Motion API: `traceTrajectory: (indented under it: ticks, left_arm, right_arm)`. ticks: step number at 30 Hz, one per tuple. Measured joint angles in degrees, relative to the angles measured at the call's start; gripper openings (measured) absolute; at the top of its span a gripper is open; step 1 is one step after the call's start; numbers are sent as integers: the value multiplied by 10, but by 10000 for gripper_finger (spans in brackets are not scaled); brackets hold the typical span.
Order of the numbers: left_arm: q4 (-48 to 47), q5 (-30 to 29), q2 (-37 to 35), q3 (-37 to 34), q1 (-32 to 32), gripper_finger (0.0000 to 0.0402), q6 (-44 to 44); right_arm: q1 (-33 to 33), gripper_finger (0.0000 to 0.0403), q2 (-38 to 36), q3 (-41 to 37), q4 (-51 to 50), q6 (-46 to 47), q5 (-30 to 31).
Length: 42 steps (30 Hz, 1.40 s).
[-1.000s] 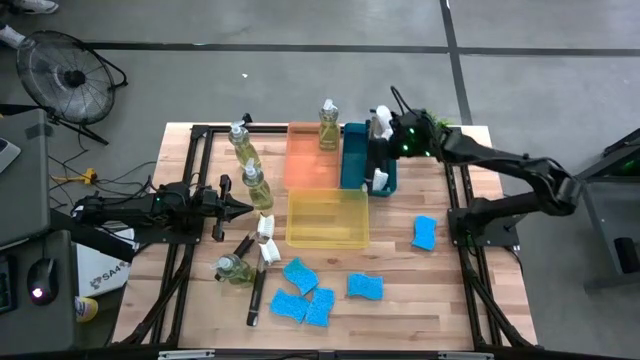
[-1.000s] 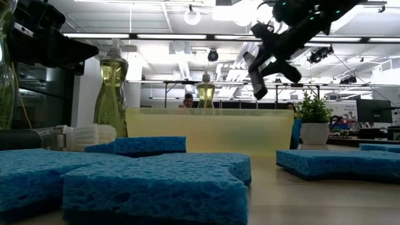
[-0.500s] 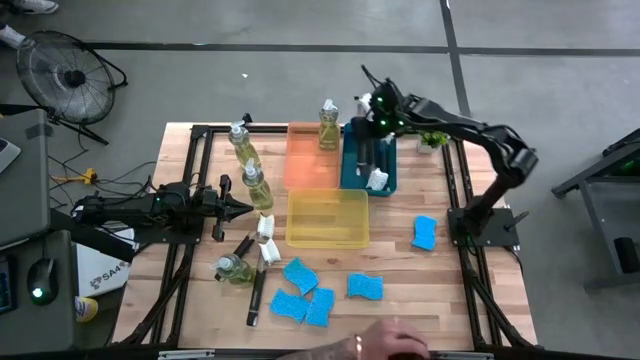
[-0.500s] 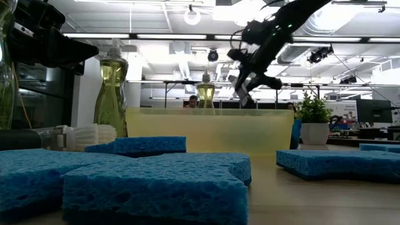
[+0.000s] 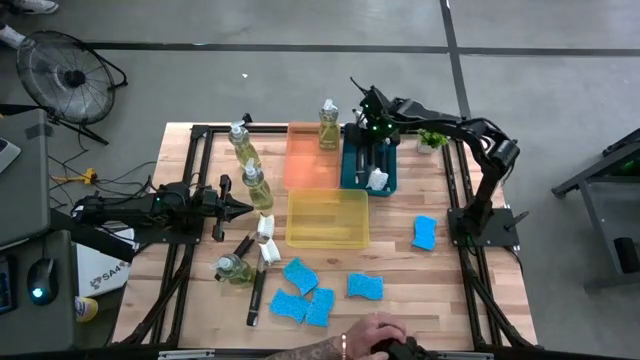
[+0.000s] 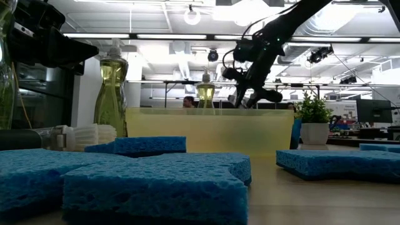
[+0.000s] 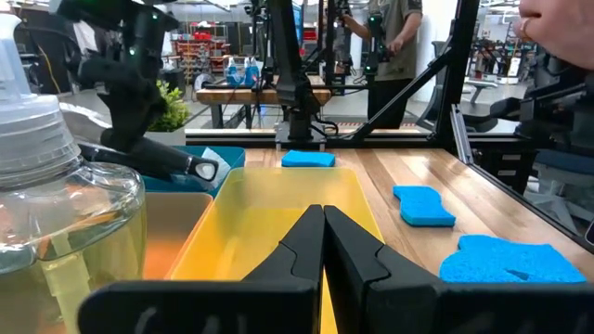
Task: Pick & Place Kitchen Sink Supplies
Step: Put the dish brush into the blue bin, then put the sponge into the yellow bin
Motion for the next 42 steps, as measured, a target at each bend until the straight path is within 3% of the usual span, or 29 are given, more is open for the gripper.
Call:
traceTrajectory:
  ticks: [13,42]
  left_arm:
    - [0,0,0,0,0,1,0]
    - [0,0,0,0,0,1,0]
  right_arm:
    - [4,103,0,-14,-8,5,38]
    - [14,183,-28,-14,-18,0,38]
